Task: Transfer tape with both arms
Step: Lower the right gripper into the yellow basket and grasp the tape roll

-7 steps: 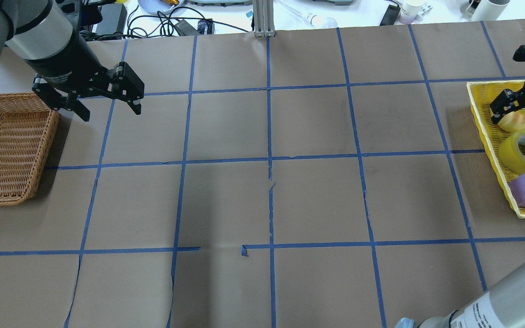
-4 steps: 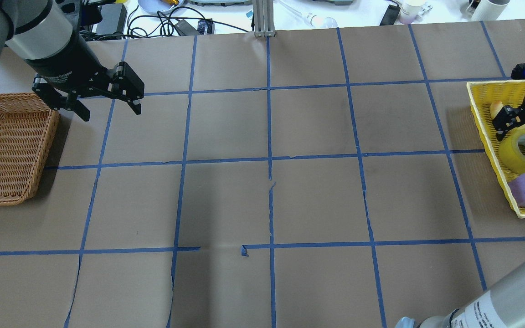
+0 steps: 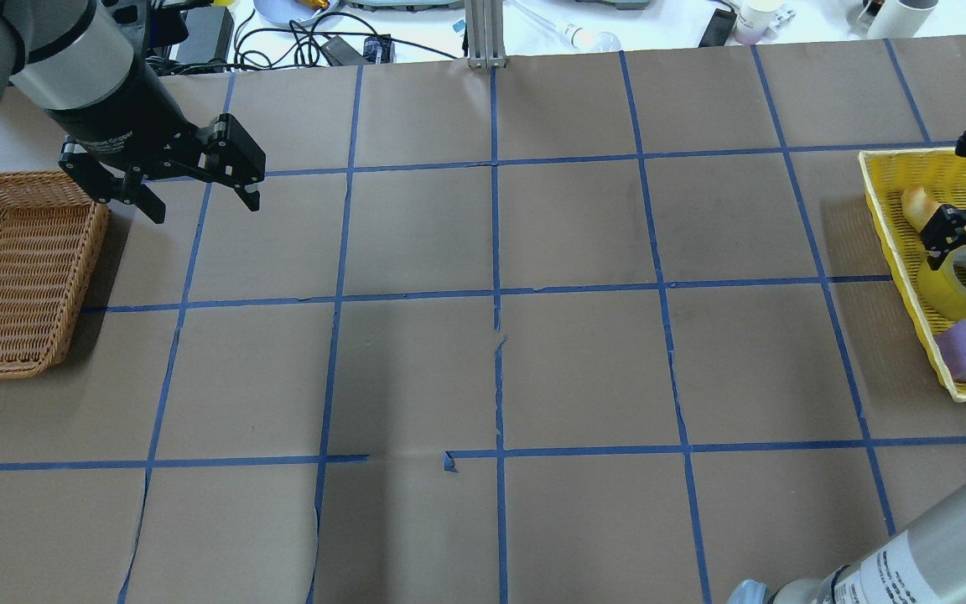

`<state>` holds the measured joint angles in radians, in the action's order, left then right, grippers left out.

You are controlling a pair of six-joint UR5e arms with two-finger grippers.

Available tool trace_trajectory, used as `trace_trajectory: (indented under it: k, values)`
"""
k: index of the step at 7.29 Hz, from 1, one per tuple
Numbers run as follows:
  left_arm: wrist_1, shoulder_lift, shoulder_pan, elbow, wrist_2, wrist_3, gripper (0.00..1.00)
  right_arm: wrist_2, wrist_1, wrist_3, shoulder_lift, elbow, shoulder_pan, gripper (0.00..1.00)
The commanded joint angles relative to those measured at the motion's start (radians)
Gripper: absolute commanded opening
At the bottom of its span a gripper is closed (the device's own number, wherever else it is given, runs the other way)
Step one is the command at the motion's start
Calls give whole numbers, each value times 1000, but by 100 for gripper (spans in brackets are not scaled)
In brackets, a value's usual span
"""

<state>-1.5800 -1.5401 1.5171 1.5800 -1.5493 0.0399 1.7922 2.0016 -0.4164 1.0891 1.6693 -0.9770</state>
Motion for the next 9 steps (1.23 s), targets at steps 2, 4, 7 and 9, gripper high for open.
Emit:
trace_trajectory:
  k: [2,4,7,9]
  values:
    - [0,0,0,0,0,0,100,0,2,14,-15,21,0,57]
    - [0,0,0,0,0,0,100,1,0,7,-11,12,1,0]
    - [0,0,0,0,0,0,100,-2,20,11,6,-18,0,0]
    - [0,0,-2,0,0,0,100,-31,5,11,70,-91,-17,0]
